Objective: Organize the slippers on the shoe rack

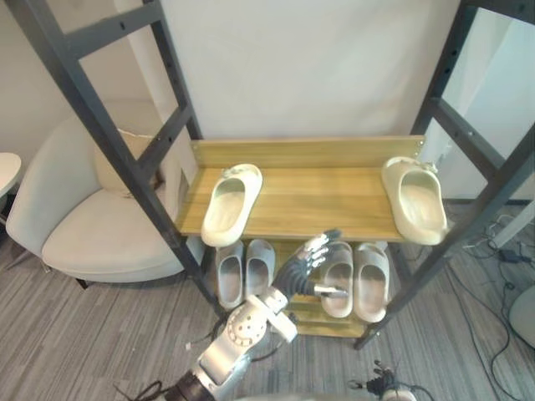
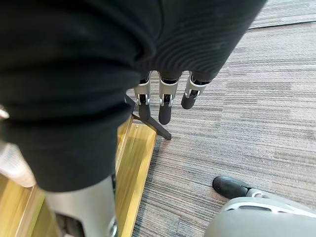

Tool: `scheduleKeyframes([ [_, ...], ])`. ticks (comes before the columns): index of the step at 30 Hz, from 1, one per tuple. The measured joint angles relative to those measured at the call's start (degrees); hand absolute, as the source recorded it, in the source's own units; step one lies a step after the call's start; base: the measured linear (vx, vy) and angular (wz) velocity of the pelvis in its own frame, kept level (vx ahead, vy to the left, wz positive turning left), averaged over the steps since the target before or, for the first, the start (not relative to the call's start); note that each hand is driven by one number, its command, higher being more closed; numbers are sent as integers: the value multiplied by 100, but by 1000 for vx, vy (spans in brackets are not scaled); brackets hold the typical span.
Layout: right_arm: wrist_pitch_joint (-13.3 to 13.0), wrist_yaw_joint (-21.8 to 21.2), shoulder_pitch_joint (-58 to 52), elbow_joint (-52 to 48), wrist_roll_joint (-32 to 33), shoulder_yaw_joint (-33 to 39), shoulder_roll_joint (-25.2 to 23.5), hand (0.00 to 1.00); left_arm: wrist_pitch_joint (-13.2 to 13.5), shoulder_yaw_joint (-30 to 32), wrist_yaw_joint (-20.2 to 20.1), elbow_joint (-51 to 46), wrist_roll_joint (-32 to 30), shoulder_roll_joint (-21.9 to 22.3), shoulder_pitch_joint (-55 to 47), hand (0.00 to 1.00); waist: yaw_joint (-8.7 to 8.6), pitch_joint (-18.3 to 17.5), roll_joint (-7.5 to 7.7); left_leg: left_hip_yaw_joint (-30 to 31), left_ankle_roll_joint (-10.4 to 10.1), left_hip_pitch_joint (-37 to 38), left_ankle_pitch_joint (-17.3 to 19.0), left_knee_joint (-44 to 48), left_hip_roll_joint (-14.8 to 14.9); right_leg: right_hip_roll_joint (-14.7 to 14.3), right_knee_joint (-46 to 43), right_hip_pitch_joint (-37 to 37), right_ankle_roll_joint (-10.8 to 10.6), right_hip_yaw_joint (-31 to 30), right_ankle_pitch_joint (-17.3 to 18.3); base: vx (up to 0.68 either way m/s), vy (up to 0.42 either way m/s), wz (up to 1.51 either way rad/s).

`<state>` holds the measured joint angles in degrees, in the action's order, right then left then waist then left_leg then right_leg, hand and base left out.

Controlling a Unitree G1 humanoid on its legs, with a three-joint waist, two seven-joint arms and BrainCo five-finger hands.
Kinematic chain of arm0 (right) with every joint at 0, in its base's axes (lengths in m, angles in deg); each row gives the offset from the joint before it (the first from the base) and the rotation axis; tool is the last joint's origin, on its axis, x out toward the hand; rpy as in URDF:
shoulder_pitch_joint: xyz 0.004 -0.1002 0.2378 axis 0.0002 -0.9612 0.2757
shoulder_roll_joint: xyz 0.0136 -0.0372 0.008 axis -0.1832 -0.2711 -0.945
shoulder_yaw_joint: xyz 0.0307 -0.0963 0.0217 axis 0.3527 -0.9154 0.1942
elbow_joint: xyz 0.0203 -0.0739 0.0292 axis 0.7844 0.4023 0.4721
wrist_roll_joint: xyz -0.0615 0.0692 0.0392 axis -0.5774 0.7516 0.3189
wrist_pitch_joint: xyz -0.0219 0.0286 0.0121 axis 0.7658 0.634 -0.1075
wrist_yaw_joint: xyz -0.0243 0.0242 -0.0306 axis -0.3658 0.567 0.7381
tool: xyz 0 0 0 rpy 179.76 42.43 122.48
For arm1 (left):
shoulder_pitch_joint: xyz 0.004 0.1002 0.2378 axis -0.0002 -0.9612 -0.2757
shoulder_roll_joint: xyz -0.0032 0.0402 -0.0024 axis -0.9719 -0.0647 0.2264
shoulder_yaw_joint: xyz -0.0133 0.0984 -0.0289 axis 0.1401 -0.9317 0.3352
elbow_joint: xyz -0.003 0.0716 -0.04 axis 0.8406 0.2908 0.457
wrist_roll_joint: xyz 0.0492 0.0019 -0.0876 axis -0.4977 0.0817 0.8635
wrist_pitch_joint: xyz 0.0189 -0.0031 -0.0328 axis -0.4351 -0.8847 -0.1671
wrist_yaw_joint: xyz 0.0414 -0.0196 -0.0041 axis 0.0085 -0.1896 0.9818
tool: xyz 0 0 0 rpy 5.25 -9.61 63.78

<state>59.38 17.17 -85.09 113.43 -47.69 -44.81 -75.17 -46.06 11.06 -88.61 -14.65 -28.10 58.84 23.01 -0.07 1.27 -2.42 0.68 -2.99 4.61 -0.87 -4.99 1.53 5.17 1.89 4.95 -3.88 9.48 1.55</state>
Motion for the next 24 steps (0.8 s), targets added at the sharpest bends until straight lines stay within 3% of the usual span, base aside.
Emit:
scheduleKeyframes([
  [6, 56, -43, 114, 35, 5, -27, -27, 0, 150, 998, 596, 82, -172, -93, 1118, 0, -35, -7, 23, 5, 0, -6, 0, 4, -12, 9, 9, 9, 1, 9, -5, 0, 0, 0],
  [9, 87, -99, 115, 35, 10, -23, -20, 0, 177, 1455, 756, 373, -186, -386, 1378, 0, -87, -1, 31, 11, 0, -4, 0, 4, -10, 6, 13, 11, 6, 45, -9, 0, 0, 0],
  [14, 167, -148, 183, 98, 16, 50, -23, 0, 158, 1712, 876, 1294, -341, -825, 1762, 0, -99, 17, 50, 8, 0, -24, 0, 4, -11, 6, 36, -6, 22, 55, -23, -13, -6, 0],
  [17, 166, -148, 248, 107, 15, 296, -5, 0, 109, 2249, 979, 1796, -409, -1404, 2087, 0, -95, 129, 67, -78, -1, -71, 0, 4, 0, -6, 41, -98, 27, -45, -32, -21, -3, -12],
  [24, 170, -156, 242, 106, 18, 485, -26, 0, 99, 2616, 1083, 2074, -426, -2079, 2261, 0, -74, 214, 82, -180, -20, -167, 33, 3, -2, -11, 127, -203, 15, -132, -112, 10, 3, -9],
])
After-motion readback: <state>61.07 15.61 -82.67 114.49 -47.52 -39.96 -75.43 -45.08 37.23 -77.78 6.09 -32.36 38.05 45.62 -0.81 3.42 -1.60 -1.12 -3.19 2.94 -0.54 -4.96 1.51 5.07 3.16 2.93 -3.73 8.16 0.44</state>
